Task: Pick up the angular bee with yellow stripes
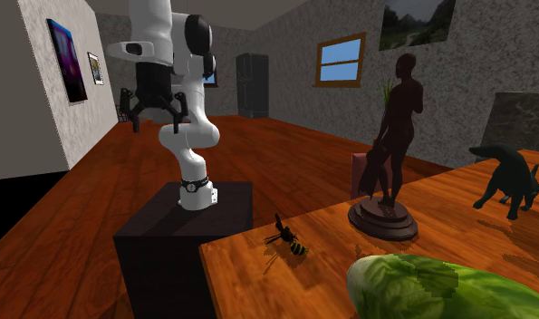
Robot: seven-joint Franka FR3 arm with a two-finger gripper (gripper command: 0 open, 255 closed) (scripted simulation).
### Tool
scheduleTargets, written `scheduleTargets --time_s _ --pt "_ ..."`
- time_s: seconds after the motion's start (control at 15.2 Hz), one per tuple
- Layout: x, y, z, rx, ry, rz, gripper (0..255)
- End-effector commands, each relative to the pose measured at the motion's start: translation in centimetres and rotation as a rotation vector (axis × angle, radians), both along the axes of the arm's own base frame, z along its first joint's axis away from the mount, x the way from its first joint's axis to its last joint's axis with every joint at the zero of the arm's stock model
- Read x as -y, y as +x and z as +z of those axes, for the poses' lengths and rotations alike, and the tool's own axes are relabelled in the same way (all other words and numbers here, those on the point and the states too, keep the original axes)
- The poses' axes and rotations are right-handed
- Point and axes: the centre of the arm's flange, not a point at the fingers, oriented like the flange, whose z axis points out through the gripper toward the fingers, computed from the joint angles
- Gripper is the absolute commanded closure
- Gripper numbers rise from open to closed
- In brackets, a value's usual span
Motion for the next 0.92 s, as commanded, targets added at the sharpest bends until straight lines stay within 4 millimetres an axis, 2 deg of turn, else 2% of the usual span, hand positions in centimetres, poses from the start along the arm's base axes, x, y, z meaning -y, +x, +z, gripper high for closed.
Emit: scheduleTargets --time_s 0.0,0.86 --pt "-2.1 1.3 -0.9 0.001 -0.004 0.023 0" --pt "-16.0 8.6 -7.8 0.0 -0.033 0.172 0"
